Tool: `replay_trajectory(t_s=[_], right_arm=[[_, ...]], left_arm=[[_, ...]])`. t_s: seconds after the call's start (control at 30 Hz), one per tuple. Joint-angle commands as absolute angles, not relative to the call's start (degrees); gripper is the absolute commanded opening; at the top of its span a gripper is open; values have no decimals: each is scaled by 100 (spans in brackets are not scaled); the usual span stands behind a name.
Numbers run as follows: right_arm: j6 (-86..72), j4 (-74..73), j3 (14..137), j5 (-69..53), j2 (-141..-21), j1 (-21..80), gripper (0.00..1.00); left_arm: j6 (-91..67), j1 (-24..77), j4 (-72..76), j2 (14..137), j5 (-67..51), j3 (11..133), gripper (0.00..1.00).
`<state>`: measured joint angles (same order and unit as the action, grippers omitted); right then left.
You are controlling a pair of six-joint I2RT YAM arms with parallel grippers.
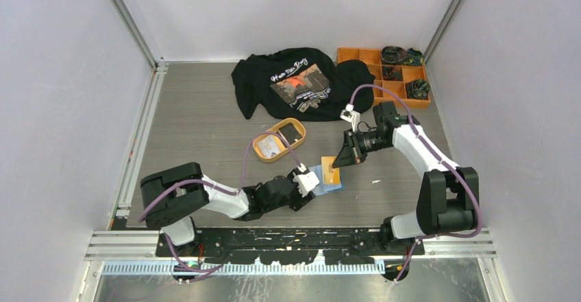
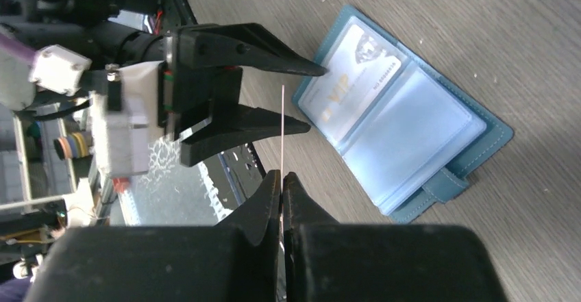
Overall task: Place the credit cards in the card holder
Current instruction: Insert the credit card into the card holder.
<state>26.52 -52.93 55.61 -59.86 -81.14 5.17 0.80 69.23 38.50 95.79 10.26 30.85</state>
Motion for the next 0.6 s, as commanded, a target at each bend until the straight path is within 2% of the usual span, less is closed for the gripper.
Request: replay_trajectory(t_s=[0.0, 0.17, 0.3, 0.43, 0.53, 0.57], right_arm=[[582, -3293, 5007, -5536, -8018, 603, 1], [-154, -2648, 4787, -5226, -8217, 665, 1], [-388, -2549, 4775, -5098, -8493, 742, 1], [-528, -2493, 4779, -4958, -8672, 818, 1], [-554, -2508, 4799, -4897, -8735, 852, 1], [-569, -2506, 4800, -4868, -8739, 852, 1]], left_arm=[[-583, 6891, 4590, 9262, 779, 2930, 57], [-1569, 6895, 5014, 8577, 732, 2461, 60], [-2653, 6872, 4805, 7868, 995, 2081, 62], [-3801, 6830, 4378, 7210, 1596, 1636, 70], [-4682, 6805, 4069, 6775, 2169, 1278, 83], [-4936, 6779, 3934, 6665, 2288, 1200, 83]])
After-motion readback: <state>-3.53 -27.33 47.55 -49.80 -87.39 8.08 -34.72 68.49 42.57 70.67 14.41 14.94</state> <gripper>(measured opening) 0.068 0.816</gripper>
